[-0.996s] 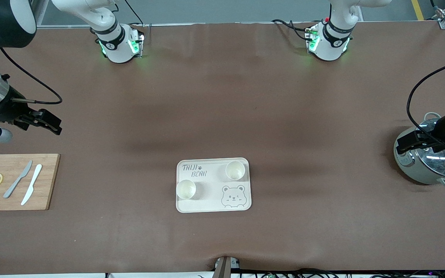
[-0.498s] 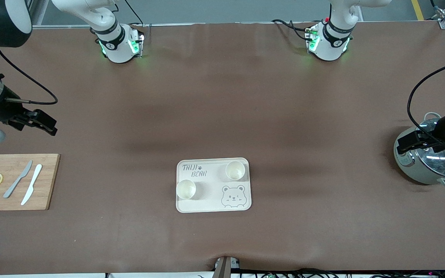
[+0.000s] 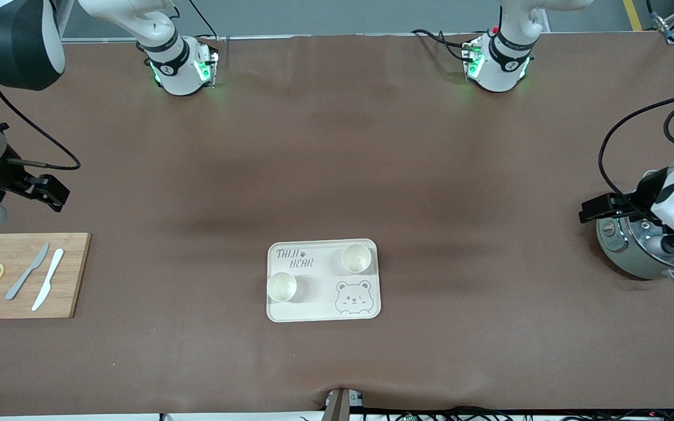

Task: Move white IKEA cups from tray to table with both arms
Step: 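Move both grippers from rest toward the white tray, then lower the right gripper and the left gripper over the two cups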

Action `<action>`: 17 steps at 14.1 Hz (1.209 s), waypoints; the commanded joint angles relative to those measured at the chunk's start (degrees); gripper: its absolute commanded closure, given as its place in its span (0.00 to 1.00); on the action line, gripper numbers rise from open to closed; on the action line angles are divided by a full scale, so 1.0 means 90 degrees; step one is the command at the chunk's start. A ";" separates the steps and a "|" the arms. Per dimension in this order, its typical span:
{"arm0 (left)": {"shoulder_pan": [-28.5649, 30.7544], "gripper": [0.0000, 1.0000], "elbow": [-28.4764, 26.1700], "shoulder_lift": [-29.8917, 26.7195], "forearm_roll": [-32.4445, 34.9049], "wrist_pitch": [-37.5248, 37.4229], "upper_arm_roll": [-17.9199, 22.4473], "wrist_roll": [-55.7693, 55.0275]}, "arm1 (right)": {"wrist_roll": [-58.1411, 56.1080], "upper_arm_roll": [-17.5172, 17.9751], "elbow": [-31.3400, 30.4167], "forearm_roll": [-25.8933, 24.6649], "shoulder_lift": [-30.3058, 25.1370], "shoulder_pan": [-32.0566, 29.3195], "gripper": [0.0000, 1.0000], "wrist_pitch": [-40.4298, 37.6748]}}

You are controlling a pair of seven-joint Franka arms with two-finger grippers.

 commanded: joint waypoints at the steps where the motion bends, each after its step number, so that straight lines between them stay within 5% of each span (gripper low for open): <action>1: -0.0062 0.00 -0.0090 0.0060 -0.0171 -0.0055 -0.0160 -0.0197 | -0.0059 -0.0019 0.0107 0.1335 0.0038 -0.0261 0.00 0.0220; 4: -0.0160 0.00 -0.0070 0.0237 -0.0278 0.0090 -0.0375 -0.0725 | 0.0096 -0.0019 0.0127 0.2112 0.0135 -0.0332 0.00 0.0367; 12: -0.0959 0.00 -0.0041 0.0939 -0.0699 0.1105 -0.0405 -0.2286 | 0.2360 0.0020 0.1327 0.2132 0.1521 0.0498 0.00 0.0620; 17: -0.1507 0.00 -0.0012 0.1359 -0.0650 0.1867 -0.0376 -0.3254 | 0.2617 0.0011 0.1328 0.2103 0.2263 0.0947 0.00 0.1596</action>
